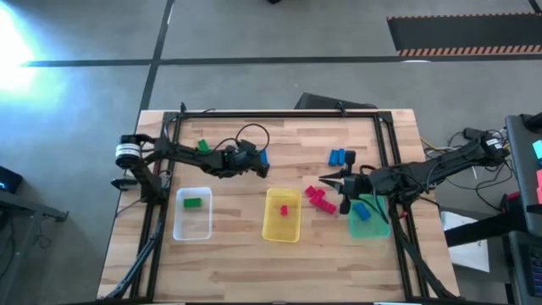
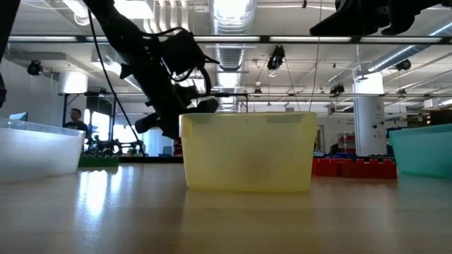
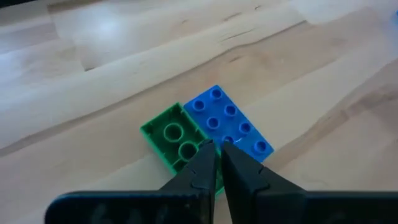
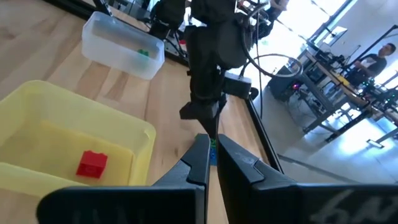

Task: Sort & place blocks by color
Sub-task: Put the green game piece into the transparent bin, then put the blue game piece into the green bin

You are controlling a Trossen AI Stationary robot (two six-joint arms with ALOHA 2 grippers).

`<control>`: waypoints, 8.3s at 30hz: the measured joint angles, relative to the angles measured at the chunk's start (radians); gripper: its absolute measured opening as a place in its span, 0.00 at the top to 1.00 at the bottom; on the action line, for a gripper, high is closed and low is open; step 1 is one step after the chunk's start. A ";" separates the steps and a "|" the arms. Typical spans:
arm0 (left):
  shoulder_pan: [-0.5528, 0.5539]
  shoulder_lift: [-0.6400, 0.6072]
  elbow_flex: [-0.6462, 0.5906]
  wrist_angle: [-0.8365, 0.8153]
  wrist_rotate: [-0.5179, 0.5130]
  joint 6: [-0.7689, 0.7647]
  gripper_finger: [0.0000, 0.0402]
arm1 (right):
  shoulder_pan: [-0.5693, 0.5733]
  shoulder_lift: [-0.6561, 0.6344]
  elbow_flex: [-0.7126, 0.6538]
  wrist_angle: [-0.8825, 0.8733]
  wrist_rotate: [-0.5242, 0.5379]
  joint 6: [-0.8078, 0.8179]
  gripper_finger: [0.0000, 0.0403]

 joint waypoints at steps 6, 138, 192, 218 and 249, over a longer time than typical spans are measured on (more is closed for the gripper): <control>0.008 0.039 0.019 -0.004 0.000 -0.001 0.98 | 0.000 0.000 0.000 0.000 0.001 -0.002 0.96; -0.713 -0.350 0.093 -1.281 0.506 -0.051 0.69 | 0.000 0.002 0.000 -0.022 -0.004 0.035 0.96; -0.529 -0.248 0.305 -0.693 -0.056 0.858 0.85 | -0.219 0.228 0.185 -0.061 0.063 0.098 0.98; -0.324 -0.720 -0.322 0.435 -0.026 1.550 0.99 | -0.301 0.370 0.433 -0.579 0.014 0.800 0.98; -0.179 -0.823 -0.388 0.449 -0.190 1.546 0.99 | -0.747 0.696 0.562 -0.911 -0.186 0.901 0.98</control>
